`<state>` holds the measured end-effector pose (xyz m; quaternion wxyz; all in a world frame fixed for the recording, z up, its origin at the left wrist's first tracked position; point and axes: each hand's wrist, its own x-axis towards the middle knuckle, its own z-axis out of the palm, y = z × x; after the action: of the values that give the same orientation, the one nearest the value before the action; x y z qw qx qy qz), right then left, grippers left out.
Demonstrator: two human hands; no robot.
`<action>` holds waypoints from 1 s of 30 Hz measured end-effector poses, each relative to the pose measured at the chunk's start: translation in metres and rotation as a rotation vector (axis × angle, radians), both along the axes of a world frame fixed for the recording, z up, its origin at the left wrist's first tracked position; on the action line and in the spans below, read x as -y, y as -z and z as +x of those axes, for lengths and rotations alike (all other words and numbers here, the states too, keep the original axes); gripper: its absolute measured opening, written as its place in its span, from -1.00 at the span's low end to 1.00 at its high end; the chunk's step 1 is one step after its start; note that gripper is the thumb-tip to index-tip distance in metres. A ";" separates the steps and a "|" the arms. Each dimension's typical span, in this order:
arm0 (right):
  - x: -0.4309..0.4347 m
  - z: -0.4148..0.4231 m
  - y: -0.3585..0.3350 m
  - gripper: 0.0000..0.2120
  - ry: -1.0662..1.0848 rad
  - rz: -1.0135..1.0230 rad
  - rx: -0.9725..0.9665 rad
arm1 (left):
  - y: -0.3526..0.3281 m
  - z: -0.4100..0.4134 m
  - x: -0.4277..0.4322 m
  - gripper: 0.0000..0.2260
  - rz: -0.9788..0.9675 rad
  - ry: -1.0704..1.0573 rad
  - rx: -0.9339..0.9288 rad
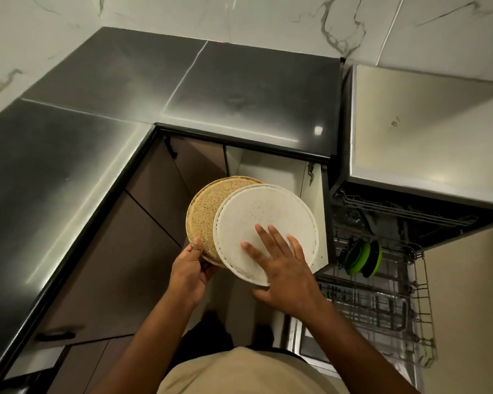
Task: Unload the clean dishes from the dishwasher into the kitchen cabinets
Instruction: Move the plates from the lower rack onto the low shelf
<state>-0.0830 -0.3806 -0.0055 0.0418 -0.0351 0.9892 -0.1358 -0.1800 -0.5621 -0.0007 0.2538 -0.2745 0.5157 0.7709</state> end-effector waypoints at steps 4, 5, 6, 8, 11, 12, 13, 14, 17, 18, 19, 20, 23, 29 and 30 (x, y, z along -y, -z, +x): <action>0.004 -0.034 0.016 -0.17 0.089 0.011 0.020 | 0.013 -0.041 -0.004 -0.75 -0.030 0.078 0.011; 0.005 -0.040 0.021 -0.17 0.107 0.019 0.021 | 0.017 -0.050 -0.004 -0.75 -0.043 0.094 0.017; 0.006 -0.047 0.026 -0.18 0.131 0.028 0.023 | 0.021 -0.062 -0.004 -0.75 -0.048 0.113 0.026; 0.008 -0.058 0.035 -0.20 0.169 0.032 0.019 | 0.027 -0.078 -0.005 -0.75 -0.059 0.147 0.036; 0.011 -0.082 0.051 -0.25 0.224 0.052 -0.032 | 0.042 -0.109 -0.007 -0.77 -0.060 0.206 0.057; 0.013 -0.090 0.058 -0.27 0.243 0.062 -0.042 | 0.047 -0.120 -0.009 -0.77 -0.058 0.221 0.066; 0.014 -0.098 0.066 -0.30 0.264 0.078 -0.053 | 0.054 -0.132 -0.012 -0.76 -0.058 0.238 0.078; 0.014 -0.105 0.073 -0.33 0.290 0.092 -0.050 | 0.060 -0.142 -0.016 -0.76 -0.058 0.254 0.090; 0.007 -0.126 0.099 -0.37 0.365 0.104 -0.005 | 0.085 -0.169 -0.030 -0.75 -0.071 0.291 0.105; 0.003 -0.132 0.110 -0.38 0.369 0.102 0.002 | 0.098 -0.177 -0.036 -0.75 -0.076 0.302 0.104; -0.002 -0.137 0.121 -0.39 0.376 0.106 -0.011 | 0.110 -0.185 -0.042 -0.74 -0.081 0.313 0.102; -0.008 -0.141 0.132 -0.41 0.377 0.112 -0.035 | 0.120 -0.191 -0.048 -0.74 -0.083 0.324 0.102; -0.032 -0.160 0.177 -0.47 0.372 0.149 -0.093 | 0.169 -0.209 -0.068 -0.75 -0.068 0.301 0.096; -0.067 -0.201 0.302 -0.30 0.408 0.216 -0.218 | 0.294 -0.246 -0.109 -0.76 -0.020 0.314 0.059; -0.074 -0.208 0.320 -0.21 0.425 0.212 -0.218 | 0.310 -0.253 -0.114 -0.77 -0.018 0.325 0.040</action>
<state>-0.2907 -0.3071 -0.3254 -0.0914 0.1638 0.9817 -0.0325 -0.4334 -0.4477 -0.3110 0.3829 -0.2051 0.5551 0.7093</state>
